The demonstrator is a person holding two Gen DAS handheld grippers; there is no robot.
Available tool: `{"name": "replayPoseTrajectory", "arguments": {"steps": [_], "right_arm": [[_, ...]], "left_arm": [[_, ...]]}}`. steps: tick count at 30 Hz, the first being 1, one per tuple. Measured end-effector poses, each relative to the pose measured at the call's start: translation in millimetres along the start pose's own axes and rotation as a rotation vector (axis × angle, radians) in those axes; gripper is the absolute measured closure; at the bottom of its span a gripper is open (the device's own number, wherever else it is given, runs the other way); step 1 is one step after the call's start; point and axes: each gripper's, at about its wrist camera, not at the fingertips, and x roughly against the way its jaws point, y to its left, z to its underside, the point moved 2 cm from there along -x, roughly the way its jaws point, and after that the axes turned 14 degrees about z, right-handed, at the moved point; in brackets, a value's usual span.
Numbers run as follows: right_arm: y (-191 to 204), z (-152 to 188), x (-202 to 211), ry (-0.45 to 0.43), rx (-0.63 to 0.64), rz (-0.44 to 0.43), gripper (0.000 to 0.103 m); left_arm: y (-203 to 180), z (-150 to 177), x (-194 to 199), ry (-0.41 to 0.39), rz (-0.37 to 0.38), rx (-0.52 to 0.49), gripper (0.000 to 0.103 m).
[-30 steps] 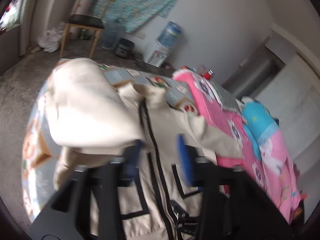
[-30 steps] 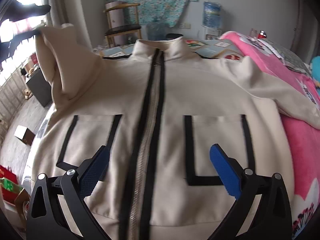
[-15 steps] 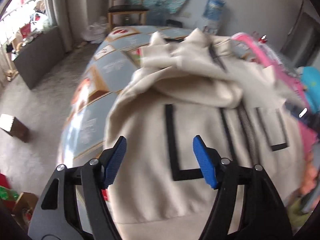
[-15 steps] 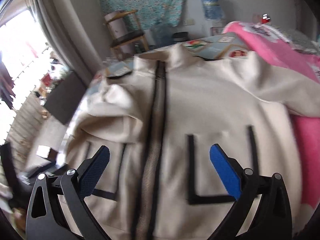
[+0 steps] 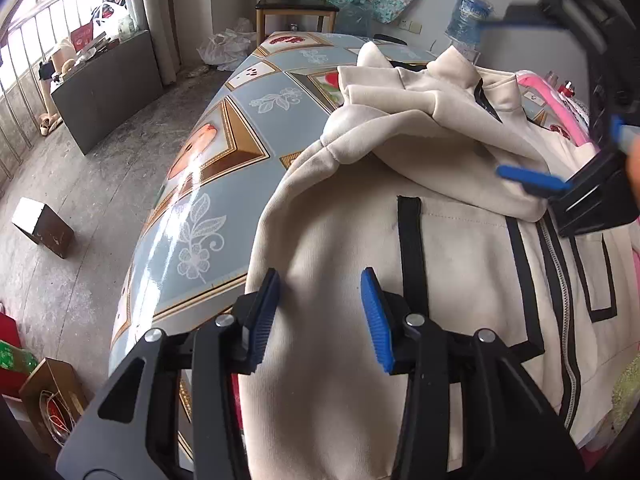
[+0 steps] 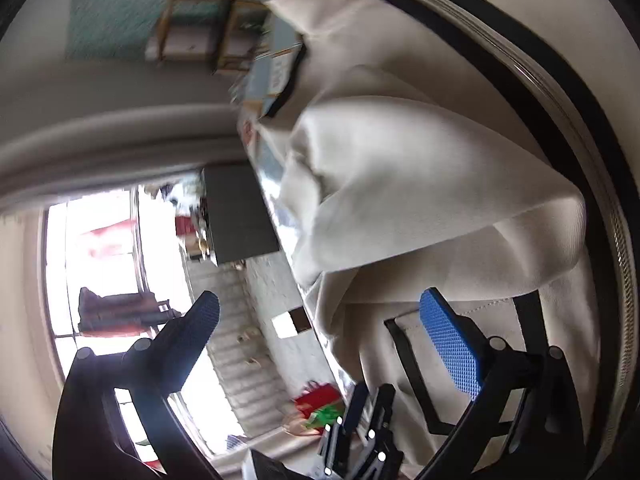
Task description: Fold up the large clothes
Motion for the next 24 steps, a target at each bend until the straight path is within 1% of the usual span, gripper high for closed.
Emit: {"name": "replayPoseTrajectory", "arguments": {"steps": [2, 3, 5, 6, 7, 8, 10, 11, 12, 14, 15, 16, 17, 18, 19, 20, 21, 23, 24], "right_arm": [[-14.7, -6.7, -9.1, -0.021, -0.115, -0.002, 0.011], [-20.2, -10.9, -9.5, -0.049, -0.156, -0.012, 0.015], [-22.4, -14.1, -6.7, -0.094, -0.168, -0.037, 0.026], [-19.5, -14.0, -4.1, -0.098, -0.150, -0.044, 0.039], [-14.2, -13.8, -1.3, -0.100, -0.111, -0.062, 0.048], [-9.8, -11.8, 1.3, -0.101, -0.081, -0.070, 0.054], [6.5, -5.9, 14.9, -0.093, 0.025, -0.098, 0.072], [14.0, -4.3, 25.3, -0.087, 0.099, -0.122, 0.076], [22.3, -0.7, 39.8, -0.082, 0.159, -0.132, 0.078], [34.6, 5.5, 58.0, -0.055, 0.320, -0.137, 0.078], [39.2, 12.4, 67.8, -0.003, 0.449, -0.155, 0.078], [38.8, 21.1, 77.5, 0.031, 0.536, -0.176, 0.078], [36.8, 28.8, 83.6, 0.053, 0.595, -0.183, 0.078], [30.5, 37.5, 96.1, 0.087, 0.687, -0.188, 0.078], [22.6, 41.0, 106.2, 0.077, 0.728, -0.172, 0.078], [6.9, 42.9, 117.6, 0.052, 0.751, -0.133, 0.078], [-5.9, 39.8, 121.5, 0.054, 0.728, -0.117, 0.078], [-39.9, 31.8, 125.7, 0.058, 0.600, -0.096, 0.077], [-48.2, 27.0, 122.7, 0.053, 0.557, -0.087, 0.076]], "left_arm": [[2.0, -0.1, 0.8, -0.004, 0.002, 0.006, 0.066], [3.8, -0.4, 1.3, -0.004, 0.005, 0.010, 0.068], [6.9, -1.7, 2.2, -0.004, 0.012, 0.020, 0.073], [8.5, -1.7, 3.6, -0.005, 0.017, 0.026, 0.075], [10.6, -1.8, 4.7, -0.006, 0.026, 0.033, 0.077], [12.2, -1.5, 5.8, -0.009, 0.035, 0.039, 0.077], [15.4, -1.6, 8.0, -0.016, 0.056, 0.052, 0.078], [16.2, -2.0, 9.9, -0.021, 0.064, 0.052, 0.078], [16.1, -2.6, 11.8, -0.028, 0.070, 0.050, 0.078], [15.3, -4.2, 17.7, -0.044, 0.085, 0.042, 0.078], [14.5, -5.2, 20.7, -0.052, 0.094, 0.038, 0.078], [13.6, -6.3, 23.6, -0.059, 0.100, 0.032, 0.078], [11.9, -7.7, 26.3, -0.065, 0.107, 0.022, 0.078], [10.4, -9.1, 28.6, -0.070, 0.113, 0.014, 0.078], [8.7, -10.6, 30.6, -0.076, 0.117, 0.005, 0.078], [6.7, -12.5, 32.0, -0.079, 0.118, -0.003, 0.078], [5.0, -14.1, 32.6, -0.081, 0.119, -0.010, 0.078], [0.7, -18.2, 30.6, -0.086, 0.117, -0.022, 0.078], [-1.8, -20.5, 28.0, -0.085, 0.114, -0.027, 0.078]]}}
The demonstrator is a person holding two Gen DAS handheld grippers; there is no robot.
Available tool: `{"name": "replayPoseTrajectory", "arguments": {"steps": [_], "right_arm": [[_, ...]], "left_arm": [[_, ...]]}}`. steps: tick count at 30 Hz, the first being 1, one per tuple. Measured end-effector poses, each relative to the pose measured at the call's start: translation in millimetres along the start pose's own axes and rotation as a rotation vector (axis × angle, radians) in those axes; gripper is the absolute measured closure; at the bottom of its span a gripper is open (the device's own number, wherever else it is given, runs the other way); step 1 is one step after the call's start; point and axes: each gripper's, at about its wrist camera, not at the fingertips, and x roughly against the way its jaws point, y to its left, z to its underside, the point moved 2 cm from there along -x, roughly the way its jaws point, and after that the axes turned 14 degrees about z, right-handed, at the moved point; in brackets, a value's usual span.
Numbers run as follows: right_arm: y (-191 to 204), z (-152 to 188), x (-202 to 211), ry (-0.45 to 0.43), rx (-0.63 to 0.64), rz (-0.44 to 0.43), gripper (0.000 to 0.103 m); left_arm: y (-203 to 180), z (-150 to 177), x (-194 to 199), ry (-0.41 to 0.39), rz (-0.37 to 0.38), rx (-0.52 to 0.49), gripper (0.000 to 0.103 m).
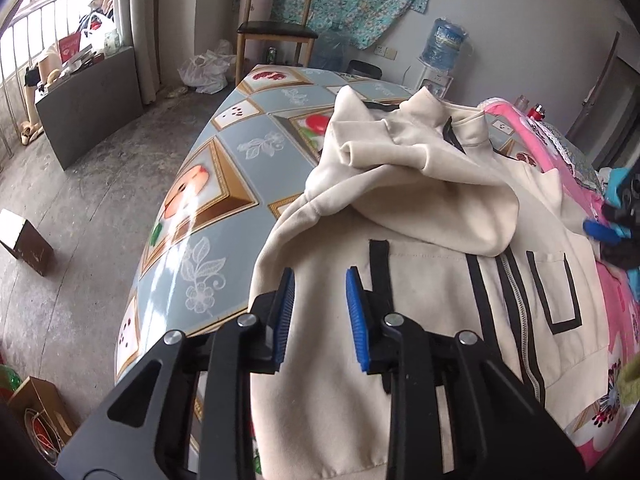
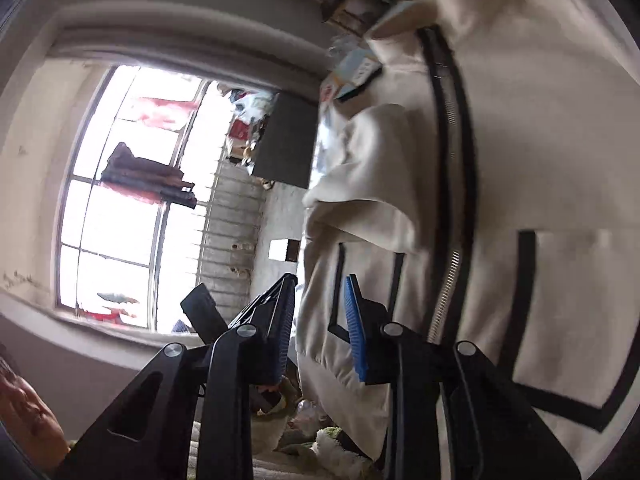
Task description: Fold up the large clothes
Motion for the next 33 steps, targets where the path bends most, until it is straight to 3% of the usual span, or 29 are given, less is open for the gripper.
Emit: {"name": "replayPoseTrajectory", "arguments": {"steps": [2, 3, 5, 7, 9, 14, 16, 17, 19, 22, 25, 28, 31, 33], "right_arm": [[-16.9, 4.8, -7.1, 0.002, -0.089, -0.017, 0.065], [-20.0, 6.2, -13.6, 0.006, -0.111, -0.033, 0.055], [4.2, 3.2, -28.9, 0.012, -0.130, -0.082, 0.043], [31.3, -2.4, -56.2, 0.017, -0.182, -0.146, 0.032], [38.5, -10.8, -79.4, 0.025, -0.296, -0.187, 0.029], [13.6, -43.8, -132.3, -0.066, -0.637, -0.151, 0.029], [4.9, -53.3, -143.4, -0.110, -0.712, -0.125, 0.058], [3.2, -55.8, -146.5, -0.112, -0.721, -0.129, 0.065], [5.8, -57.3, -140.2, -0.098, -0.674, -0.173, 0.094], [36.4, -58.6, -113.0, -0.080, -0.456, -0.215, 0.097], [64.1, -48.0, -84.2, 0.016, -0.150, -0.263, 0.097], [67.6, -18.9, -55.0, 0.113, 0.126, -0.202, 0.097], [38.2, -1.2, -42.8, 0.211, 0.200, -0.057, 0.096], [12.7, 0.8, -40.6, 0.246, 0.201, 0.090, 0.096]], "left_arm": [[-5.2, -6.8, -12.2, 0.020, -0.014, -0.010, 0.078], [-7.7, -9.7, -17.2, 0.028, -0.016, -0.015, 0.077], [-11.9, -16.8, -28.3, 0.039, -0.028, -0.032, 0.071], [-14.4, -25.9, -37.6, 0.031, -0.055, -0.051, 0.048], [-13.6, -32.9, -44.9, 0.022, -0.092, -0.067, 0.039], [-2.4, -44.4, -64.4, 0.055, -0.129, -0.041, 0.025], [4.7, -45.1, -69.1, 0.056, -0.134, -0.012, 0.022], [8.1, -44.7, -72.1, 0.067, -0.133, 0.000, 0.021], [14.9, -42.0, -78.0, 0.104, -0.109, 0.027, 0.020], [18.6, -36.3, -77.9, 0.101, -0.097, 0.005, 0.011], [23.4, -33.8, -77.6, 0.104, -0.068, 0.009, 0.007], [26.9, -34.5, -76.2, 0.110, -0.046, 0.018, 0.007], [28.6, -36.0, -76.2, 0.121, -0.026, 0.014, 0.007], [29.3, -35.8, -75.6, 0.117, -0.016, 0.008, 0.007]]}}
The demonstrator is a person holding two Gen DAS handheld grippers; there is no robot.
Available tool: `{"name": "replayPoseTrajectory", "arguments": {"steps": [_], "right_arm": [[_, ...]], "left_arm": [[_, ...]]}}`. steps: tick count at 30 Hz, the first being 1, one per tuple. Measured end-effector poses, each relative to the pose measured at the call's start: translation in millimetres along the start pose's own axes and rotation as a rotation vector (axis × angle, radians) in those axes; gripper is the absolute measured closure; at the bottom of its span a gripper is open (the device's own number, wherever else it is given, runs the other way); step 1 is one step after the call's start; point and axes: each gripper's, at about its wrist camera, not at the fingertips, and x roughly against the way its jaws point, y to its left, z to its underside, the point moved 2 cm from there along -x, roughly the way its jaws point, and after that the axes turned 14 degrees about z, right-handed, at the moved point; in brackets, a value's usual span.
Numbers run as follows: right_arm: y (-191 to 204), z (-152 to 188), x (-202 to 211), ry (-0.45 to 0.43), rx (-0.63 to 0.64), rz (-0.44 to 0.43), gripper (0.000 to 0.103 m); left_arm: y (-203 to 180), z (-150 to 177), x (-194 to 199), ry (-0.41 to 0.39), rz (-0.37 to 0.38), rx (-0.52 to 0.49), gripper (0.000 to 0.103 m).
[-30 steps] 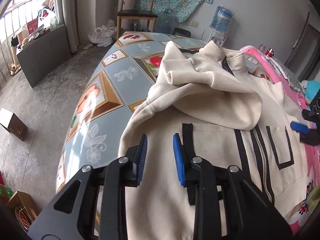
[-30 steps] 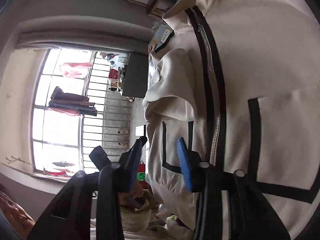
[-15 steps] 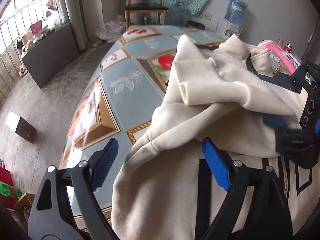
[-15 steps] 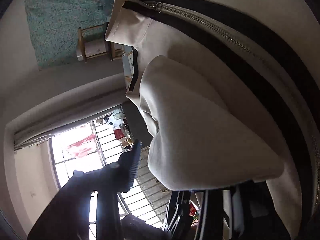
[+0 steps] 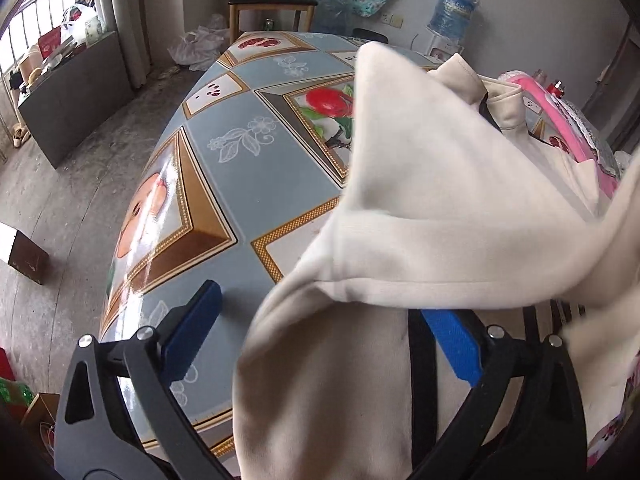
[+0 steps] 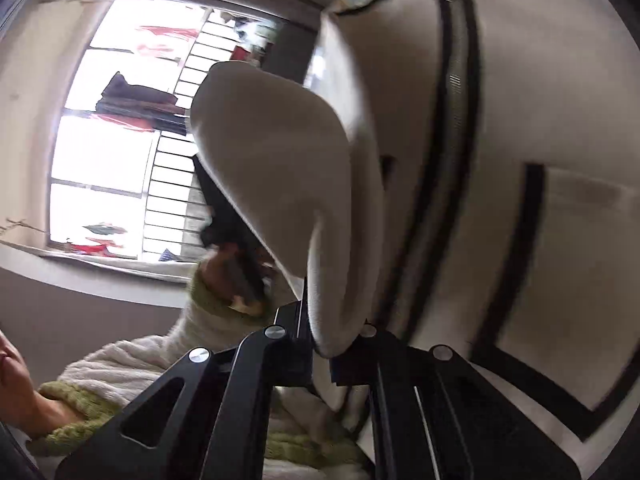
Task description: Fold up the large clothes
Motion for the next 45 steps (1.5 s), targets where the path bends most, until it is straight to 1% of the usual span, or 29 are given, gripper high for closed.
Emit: {"name": "replayPoseTrajectory", "arguments": {"steps": [2, 4, 5, 6, 7, 8, 9, 10, 14, 15, 18, 20, 21, 23, 24, 25, 27, 28, 29, 30, 33, 35, 37, 38, 39, 42, 43, 44, 45], "right_arm": [[-22.7, 2.8, -0.9, 0.023, -0.062, 0.135, 0.096], [-33.2, 2.5, 2.1, -0.006, -0.130, 0.155, 0.093], [-35.7, 4.0, 6.8, -0.045, -0.175, 0.126, 0.092], [-34.7, 7.4, 14.9, -0.081, -0.202, 0.095, 0.087], [-34.4, 16.5, 21.6, -0.126, -0.233, 0.058, 0.073], [-35.3, 31.1, 29.1, -0.160, -0.255, 0.029, 0.065], [-32.6, 40.9, 31.3, -0.202, -0.291, -0.013, 0.052], [-30.6, 51.1, 31.0, -0.232, -0.328, -0.045, 0.048], [-35.5, 77.6, 8.1, -0.281, -0.503, -0.176, 0.048], [-44.3, 91.2, 8.2, -0.288, -0.540, -0.199, 0.048], [-35.8, 92.1, -10.4, -0.313, -0.601, -0.235, 0.048], [-30.3, 88.3, -20.2, -0.319, -0.619, -0.192, 0.048], [-36.5, 96.9, -17.5, -0.333, -0.619, -0.170, 0.048], [-29.5, 93.0, -18.1, -0.345, -0.607, -0.090, 0.051], [-25.6, 90.2, -19.4, -0.347, -0.596, -0.058, 0.067], [-19.8, 85.8, -20.4, -0.343, -0.577, -0.021, 0.079], [-2.9, 70.8, -10.9, -0.350, -0.486, 0.037, 0.092], [1.3, 65.2, 0.1, -0.365, -0.439, 0.049, 0.093], [14.9, 56.5, 14.8, -0.393, -0.365, 0.077, 0.093], [36.0, 47.4, 38.9, -0.432, -0.237, 0.107, 0.093], [93.5, 43.6, 92.1, -0.466, 0.160, 0.195, 0.093], [113.9, 58.1, 111.4, -0.398, 0.405, 0.264, 0.092], [103.8, 72.3, 113.5, -0.284, 0.511, 0.351, 0.091], [93.5, 79.8, 111.4, -0.224, 0.524, 0.404, 0.091], [73.4, 83.8, 104.2, -0.135, 0.518, 0.522, 0.091], [16.4, 95.2, 87.9, 0.025, 0.429, 0.762, 0.088], [2.7, 96.7, 85.6, 0.043, 0.384, 0.785, 0.087], [-10.4, 99.5, 85.8, 0.047, 0.316, 0.783, 0.087], [-15.9, 103.2, 88.7, 0.031, 0.270, 0.771, 0.084]], "left_arm": [[1.0, 0.2, 0.9, -0.004, 0.014, 0.000, 0.007], [1.5, -0.1, 1.3, 0.000, 0.023, 0.000, 0.007], [2.3, -0.4, 1.8, 0.000, 0.027, 0.002, 0.007], [3.0, -0.6, 2.1, -0.001, 0.034, 0.005, 0.007], [3.6, -1.2, 2.5, -0.004, 0.039, 0.008, 0.007], [4.0, -0.9, 3.6, -0.008, 0.046, 0.010, 0.007], [4.6, -0.9, 4.0, -0.012, 0.052, 0.011, 0.007], [4.9, -0.8, 4.1, -0.013, 0.055, 0.008, 0.007], [2.8, 0.7, 3.2, -0.011, 0.043, -0.015, 0.007], [1.4, 0.8, 2.0, -0.006, 0.031, -0.021, 0.007], [-3.2, 0.2, -3.4, 0.018, -0.014, -0.040, 0.007], [-5.7, 0.0, -6.6, 0.032, -0.041, -0.053, 0.007], [-6.4, 0.1, -7.1, 0.036, -0.049, -0.058, 0.007], [-6.0, 0.5, -6.8, 0.034, -0.053, -0.053, 0.007], [-5.4, 0.3, -6.4, 0.030, -0.051, -0.046, 0.007], [-4.9, 0.2, -6.0, 0.026, -0.049, -0.042, 0.007], [-4.0, 0.7, -4.8, 0.014, -0.044, -0.036, 0.007], [-3.9, 1.2, -4.4, 0.009, -0.043, -0.035, 0.007], [-4.0, 1.8, -4.1, 0.005, -0.042, -0.037, 0.007], [-3.9, 2.0, -4.1, 0.004, -0.041, -0.038, 0.007], [-3.9, 2.6, -3.5, 0.007, -0.040, -0.042, 0.007], [-3.5, 2.4, -2.9, 0.011, -0.037, -0.041, 0.007], [-2.6, 2.2, -2.1, 0.015, -0.031, -0.037, 0.007], [-2.2, 2.3, -1.5, 0.017, -0.028, -0.035, 0.007], [-1.9, 2.3, -1.2, 0.018, -0.026, -0.033, 0.007], [-0.6, 2.5, 0.2, 0.020, -0.017, -0.026, 0.007], [-0.8, 2.9, 0.3, 0.022, -0.017, -0.027, 0.007], [-0.7, 3.0, 0.4, 0.024, -0.018, -0.029, 0.007], [-1.0, 3.3, 0.4, 0.027, -0.018, -0.034, 0.007]]}}
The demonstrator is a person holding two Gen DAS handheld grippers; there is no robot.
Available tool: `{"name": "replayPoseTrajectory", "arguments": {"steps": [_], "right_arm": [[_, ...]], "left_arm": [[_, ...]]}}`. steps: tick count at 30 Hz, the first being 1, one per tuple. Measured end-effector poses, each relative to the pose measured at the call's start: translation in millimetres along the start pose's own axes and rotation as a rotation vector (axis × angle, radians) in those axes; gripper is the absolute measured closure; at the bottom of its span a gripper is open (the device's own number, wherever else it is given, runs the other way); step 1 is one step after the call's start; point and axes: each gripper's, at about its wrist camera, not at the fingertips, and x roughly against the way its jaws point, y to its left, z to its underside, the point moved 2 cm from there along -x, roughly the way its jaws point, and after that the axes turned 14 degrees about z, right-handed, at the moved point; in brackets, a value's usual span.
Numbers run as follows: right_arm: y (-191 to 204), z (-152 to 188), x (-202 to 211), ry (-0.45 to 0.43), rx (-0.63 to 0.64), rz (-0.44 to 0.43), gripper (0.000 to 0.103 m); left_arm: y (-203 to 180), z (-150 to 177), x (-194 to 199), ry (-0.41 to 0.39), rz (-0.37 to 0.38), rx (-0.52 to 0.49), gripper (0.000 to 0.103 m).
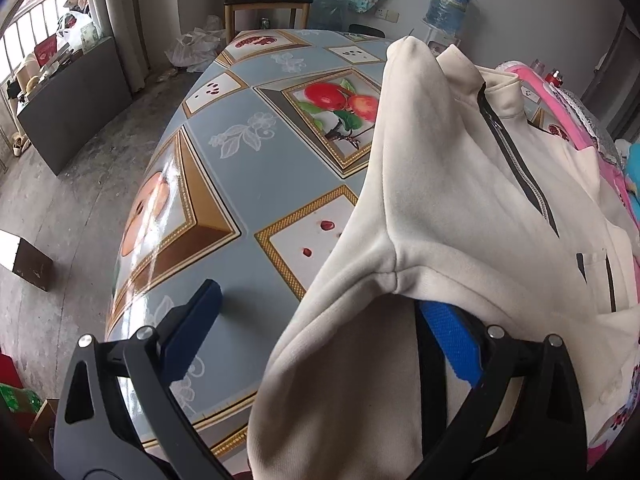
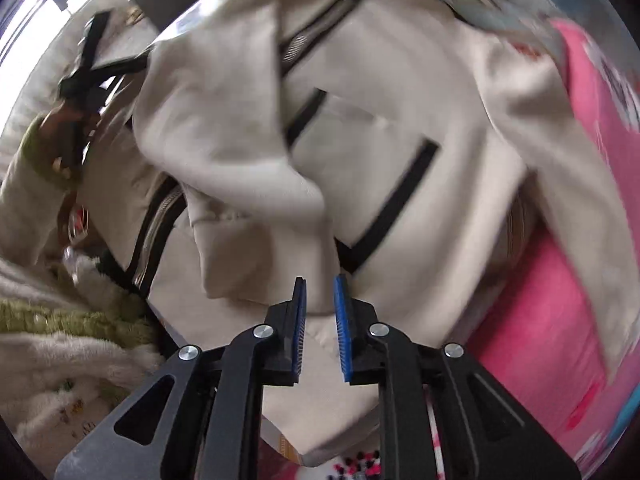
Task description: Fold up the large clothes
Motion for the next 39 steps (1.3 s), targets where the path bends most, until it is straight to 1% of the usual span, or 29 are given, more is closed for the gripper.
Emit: {"name": "replayPoseTrajectory", "arguments": {"steps": [1, 2, 3, 4, 5, 7, 8, 9, 10, 13, 15, 16, 17, 19, 20, 21, 22, 24, 26, 28, 29, 30, 31, 33, 35, 36, 37, 38, 39], "right_arm": [[-4.3, 3.8, 0.5, -0.016, -0.061, -0.019, 0.074], [-6.9, 8.0, 4.8, -0.038, -0.108, -0.043, 0.066], [-9.4, 13.0, 8.4, -0.080, -0.174, -0.081, 0.048], [-11.8, 17.7, 11.8, -0.122, -0.234, -0.102, 0.041], [-12.6, 23.3, 15.4, -0.160, -0.291, -0.127, 0.041], [-16.3, 36.0, 15.2, -0.214, -0.442, -0.229, 0.037], [-17.0, 42.6, 11.1, -0.218, -0.516, -0.274, 0.037], [-12.9, 39.7, 4.2, -0.212, -0.562, -0.290, 0.037], [-12.0, 44.1, -3.9, -0.199, -0.614, -0.289, 0.037], [-8.9, 51.2, -24.0, -0.124, -0.727, -0.226, 0.037], [-6.5, 54.5, -29.4, -0.119, -0.777, -0.212, 0.037], [-5.7, 54.9, -30.5, -0.121, -0.793, -0.204, 0.040], [-4.0, 53.1, -31.5, -0.117, -0.795, -0.186, 0.045], [3.8, 44.1, -36.6, -0.105, -0.756, -0.106, 0.065], [10.4, 37.8, -35.8, -0.101, -0.717, -0.068, 0.073], [12.6, 34.5, -34.4, -0.101, -0.688, -0.054, 0.085], [15.7, 29.1, -29.7, -0.107, -0.656, -0.017, 0.093], [12.3, 21.4, -12.2, -0.162, -0.629, 0.021, 0.095], [-0.1, 13.7, 28.2, -0.281, -0.634, 0.052, 0.095], [-13.5, 11.9, 57.0, -0.360, -0.648, 0.081, 0.095], [-21.4, 11.9, 64.4, -0.374, -0.659, 0.087, 0.095], [-28.3, 12.3, 64.5, -0.367, -0.668, 0.089, 0.095], [-35.5, 13.9, 57.9, -0.334, -0.676, 0.089, 0.094], [-44.3, 16.6, 30.6, -0.219, -0.691, 0.084, 0.093], [-47.7, 20.7, 9.2, -0.132, -0.713, 0.094, 0.088], [-46.2, 21.3, 6.6, -0.123, -0.720, 0.117, 0.088], [-43.8, 23.3, 10.3, -0.136, -0.720, 0.139, 0.084], [-39.9, 23.0, 18.4, -0.172, -0.715, 0.140, 0.079], [-35.8, 22.3, 24.5, -0.205, -0.708, 0.132, 0.062]], "left_arm": [[-0.4, 0.3, 0.1, 0.003, 0.001, -0.007, 0.007], [-0.5, 0.6, 0.2, 0.006, 0.000, -0.012, 0.007], [-0.4, 0.7, 0.2, 0.008, -0.001, -0.016, 0.007], [0.1, 0.7, 0.6, 0.011, 0.002, -0.016, 0.007], [1.0, 0.7, 1.3, 0.011, 0.006, -0.013, 0.007], [3.3, 0.9, 4.2, 0.009, 0.016, 0.001, 0.007], [4.5, 1.3, 5.7, 0.009, 0.017, 0.009, 0.007], [5.1, 1.7, 6.4, 0.010, 0.017, 0.013, 0.007], [5.3, 2.5, 7.1, 0.010, 0.015, 0.015, 0.007], [4.3, 5.8, 6.8, 0.017, -0.008, 0.006, 0.007], [2.8, 7.6, 6.0, 0.022, -0.032, -0.005, 0.007], [2.5, 8.3, 5.5, 0.023, -0.040, -0.008, 0.007], [2.2, 8.6, 4.9, 0.023, -0.045, -0.010, 0.007], [2.4, 8.5, 4.0, 0.020, -0.054, -0.012, 0.007], [2.4, 8.5, 3.4, 0.018, -0.062, -0.014, 0.007], [2.6, 8.5, 3.0, 0.017, -0.068, -0.016, 0.007], [2.7, 8.4, 2.6, 0.016, -0.075, -0.018, 0.007], [3.0, 8.4, 2.1, 0.015, -0.082, -0.024, 0.007], [2.9, 9.0, 2.3, 0.015, -0.084, -0.029, 0.007], [3.4, 9.8, 2.5, 0.016, -0.093, -0.034, 0.007], [3.5, 10.3, 2.7, 0.015, -0.095, -0.035, 0.007], [3.7, 10.4, 2.9, 0.013, -0.096, -0.034, 0.007], [3.9, 10.4, 3.1, 0.012, -0.095, -0.032, 0.007], [5.3, 10.3, 4.4, 0.013, -0.091, -0.024, 0.007], [7.0, 10.2, 8.0, 0.012, -0.085, -0.015, 0.007], [9.3, 10.5, 13.4, 0.004, -0.075, 0.001, 0.007], [11.4, 11.0, 18.8, -0.003, -0.065, 0.016, 0.007], [13.2, 11.9, 25.8, -0.015, -0.055, 0.030, 0.007], [13.9, 12.6, 32.9, -0.032, -0.046, 0.038, 0.007]]}}
